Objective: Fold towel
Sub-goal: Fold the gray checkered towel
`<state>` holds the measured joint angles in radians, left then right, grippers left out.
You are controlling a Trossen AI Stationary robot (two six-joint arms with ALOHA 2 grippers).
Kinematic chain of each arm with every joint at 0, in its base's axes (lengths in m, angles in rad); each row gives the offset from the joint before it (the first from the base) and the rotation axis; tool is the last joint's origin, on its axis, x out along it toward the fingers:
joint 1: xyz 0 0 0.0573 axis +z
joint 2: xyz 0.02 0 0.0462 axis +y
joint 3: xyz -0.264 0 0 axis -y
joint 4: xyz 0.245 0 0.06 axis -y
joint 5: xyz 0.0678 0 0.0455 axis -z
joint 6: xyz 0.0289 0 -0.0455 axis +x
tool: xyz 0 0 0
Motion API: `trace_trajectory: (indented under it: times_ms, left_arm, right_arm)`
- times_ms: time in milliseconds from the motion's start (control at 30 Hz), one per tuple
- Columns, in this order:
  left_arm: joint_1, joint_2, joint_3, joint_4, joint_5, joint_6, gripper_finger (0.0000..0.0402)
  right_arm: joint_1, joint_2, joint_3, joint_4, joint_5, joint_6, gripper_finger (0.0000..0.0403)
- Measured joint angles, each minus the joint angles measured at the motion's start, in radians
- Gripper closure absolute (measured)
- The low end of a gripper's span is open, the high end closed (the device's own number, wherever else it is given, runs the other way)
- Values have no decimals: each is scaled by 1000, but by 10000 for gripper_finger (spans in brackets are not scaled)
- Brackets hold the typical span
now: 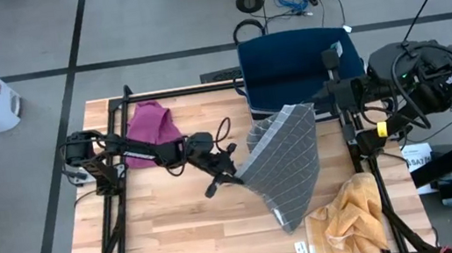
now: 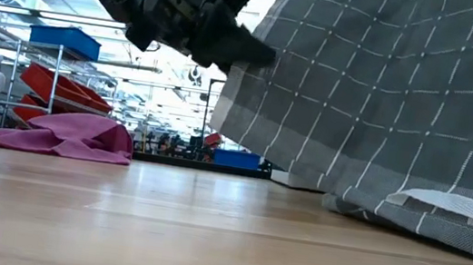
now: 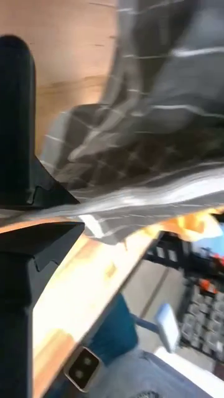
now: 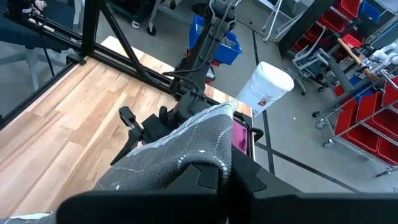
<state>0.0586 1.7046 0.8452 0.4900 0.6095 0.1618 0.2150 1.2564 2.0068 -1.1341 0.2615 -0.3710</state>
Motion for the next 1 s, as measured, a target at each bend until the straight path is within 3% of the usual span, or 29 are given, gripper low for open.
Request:
trace_trajectory:
  times_ms: [467, 667, 833, 1000]
  left_arm:
    - [-8, 0, 0, -251, -37, 7, 362]
    - [-10, 0, 0, -296, -79, 6, 367]
    - [-18, 0, 0, -295, -104, 54, 396]
    - [-45, 0, 0, -287, -181, 92, 399]
  right_arm:
    - [0, 0, 0, 7, 0, 0, 403]
    - [0, 0, 0, -1, 0, 16, 403]
    - [0, 0, 0, -25, 0, 44, 403]
    - [0, 0, 0, -48, 0, 72, 403]
